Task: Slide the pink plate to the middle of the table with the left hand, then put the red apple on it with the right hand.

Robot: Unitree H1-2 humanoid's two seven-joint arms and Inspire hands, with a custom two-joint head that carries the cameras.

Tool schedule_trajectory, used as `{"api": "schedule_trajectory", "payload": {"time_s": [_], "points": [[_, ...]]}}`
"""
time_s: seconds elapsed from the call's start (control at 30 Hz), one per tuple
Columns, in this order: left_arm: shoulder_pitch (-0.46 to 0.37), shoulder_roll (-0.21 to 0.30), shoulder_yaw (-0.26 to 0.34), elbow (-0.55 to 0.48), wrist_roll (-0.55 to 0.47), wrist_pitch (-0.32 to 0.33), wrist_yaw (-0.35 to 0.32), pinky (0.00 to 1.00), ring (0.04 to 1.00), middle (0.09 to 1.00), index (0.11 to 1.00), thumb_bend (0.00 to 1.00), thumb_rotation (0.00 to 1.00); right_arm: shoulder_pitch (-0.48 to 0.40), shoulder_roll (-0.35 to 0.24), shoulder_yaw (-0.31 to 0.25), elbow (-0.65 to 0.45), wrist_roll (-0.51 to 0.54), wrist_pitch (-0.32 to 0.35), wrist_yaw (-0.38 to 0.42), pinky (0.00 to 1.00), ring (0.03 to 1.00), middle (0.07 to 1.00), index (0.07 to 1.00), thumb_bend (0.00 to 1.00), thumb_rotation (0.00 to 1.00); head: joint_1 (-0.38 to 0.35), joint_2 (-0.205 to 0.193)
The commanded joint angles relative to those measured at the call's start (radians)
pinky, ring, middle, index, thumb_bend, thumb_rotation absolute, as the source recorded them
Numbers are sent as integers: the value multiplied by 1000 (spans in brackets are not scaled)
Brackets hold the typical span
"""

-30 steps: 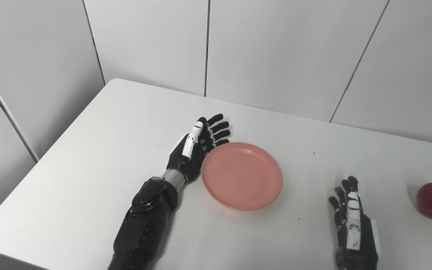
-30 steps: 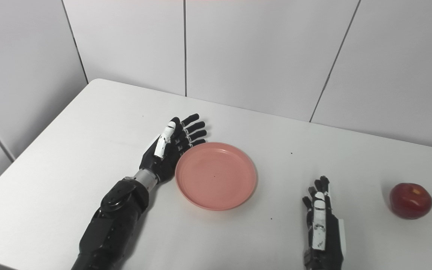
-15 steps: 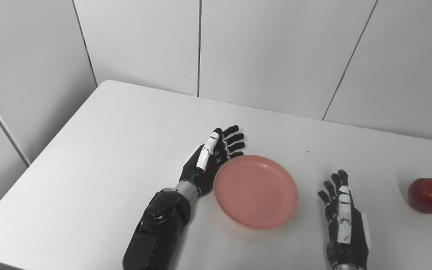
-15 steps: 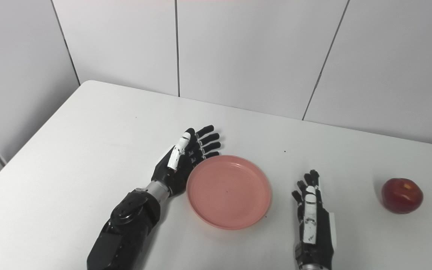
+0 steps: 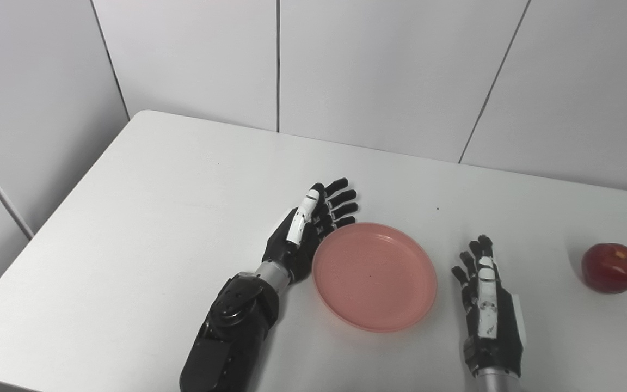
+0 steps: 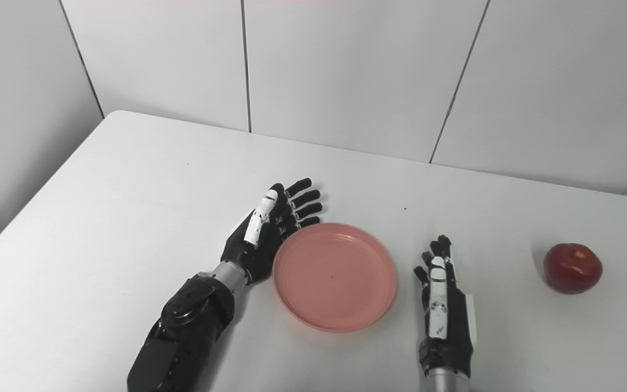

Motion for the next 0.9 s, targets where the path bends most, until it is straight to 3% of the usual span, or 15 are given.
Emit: {"api": "schedule_trajectory", "payload": {"time_s": [0.0,0.37,0.73,0.8,0.87], "points": [[34,7,3,46,33,34,29,858,875,880,861,343,1000,-31,8,-9,-45,-7,-4,-14,961,967,977,982,242,1000,-11,2],[37,26,7,47,79,-24,18,897,900,903,885,361,1000,-66,-38,-34,-121,-49,20,-19,949,953,961,964,272,1000,-68,3],[38,57,31,61,67,-68,-2,902,898,904,888,355,1000,-136,-99,-62,-248,-189,121,-38,908,927,941,942,323,1000,-191,-9],[38,60,39,61,58,-67,-6,912,904,909,891,357,1000,-150,-110,-65,-264,-237,132,-43,893,925,934,935,348,1000,-209,-11],[37,62,47,63,52,-63,-10,918,907,909,889,360,1000,-166,-124,-67,-272,-293,131,-50,866,908,914,916,459,983,-232,-13]]}}
